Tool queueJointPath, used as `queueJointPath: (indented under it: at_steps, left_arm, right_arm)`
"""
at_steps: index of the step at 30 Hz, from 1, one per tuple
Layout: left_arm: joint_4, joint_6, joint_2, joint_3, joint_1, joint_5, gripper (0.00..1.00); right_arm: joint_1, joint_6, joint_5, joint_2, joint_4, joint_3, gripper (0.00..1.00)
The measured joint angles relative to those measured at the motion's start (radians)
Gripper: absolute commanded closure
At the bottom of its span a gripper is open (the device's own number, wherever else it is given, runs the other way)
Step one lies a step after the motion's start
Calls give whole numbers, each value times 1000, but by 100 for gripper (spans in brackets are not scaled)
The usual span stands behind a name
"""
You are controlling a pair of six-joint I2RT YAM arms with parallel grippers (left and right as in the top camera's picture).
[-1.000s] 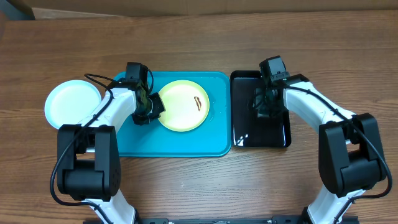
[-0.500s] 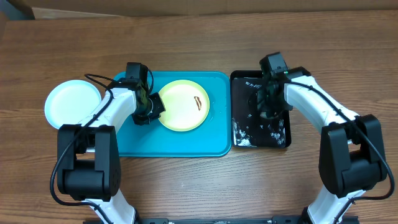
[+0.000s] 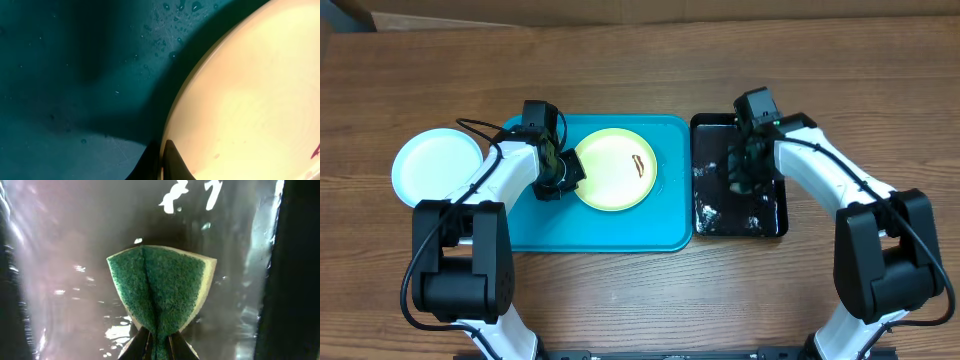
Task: Clean dirty plates on tray and stack at the side
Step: 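Rub the green sponge in the basin water with the right gripper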
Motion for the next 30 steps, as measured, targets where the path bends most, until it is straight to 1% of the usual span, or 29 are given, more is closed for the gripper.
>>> queueJointPath:
  at_steps: [1,3,4,14,18,19,20,22,25,26,27,28,30]
  left_arm:
    - [0,0,0,0,0,0,96]
    - [0,0,0,0,0,0,96]
    - [0,0,0,0,0,0,96]
    - [0,0,0,0,0,0,96]
    - [0,0,0,0,0,0,96]
    - [0,0,0,0,0,0,96]
    - [0,0,0,0,0,0,96]
    - [0,0,0,0,0,0,96]
    - [0,0,0,0,0,0,96]
    - [0,0,0,0,0,0,96]
    - [0,0,0,0,0,0,96]
    - [0,0,0,0,0,0,96]
    - [0,0,0,0,0,0,96]
  right_arm:
    - [0,0,-1,0,15,-22,65]
    - [0,-1,-1,0,23,-43,43]
    - [0,2,-1,0,24,-46,40]
    - [0,-18,0,0,105,-47,41]
    - [0,-22,0,0,110,-48,42]
    - [0,-23,0,0,112,-49,45]
    - [0,-25,0,0,120,-53,53]
    - [0,-34,1,0,135,-64,96]
    - [-1,-27,2,-8,150,-76,96]
    - [-1,-28,2,-8,149,-76,81]
    - [-1,-29,2,-10,149,-76,59]
    - [-1,-29,2,-10,144,-75,53]
    - [-1,-31,2,-10,130,-72,46]
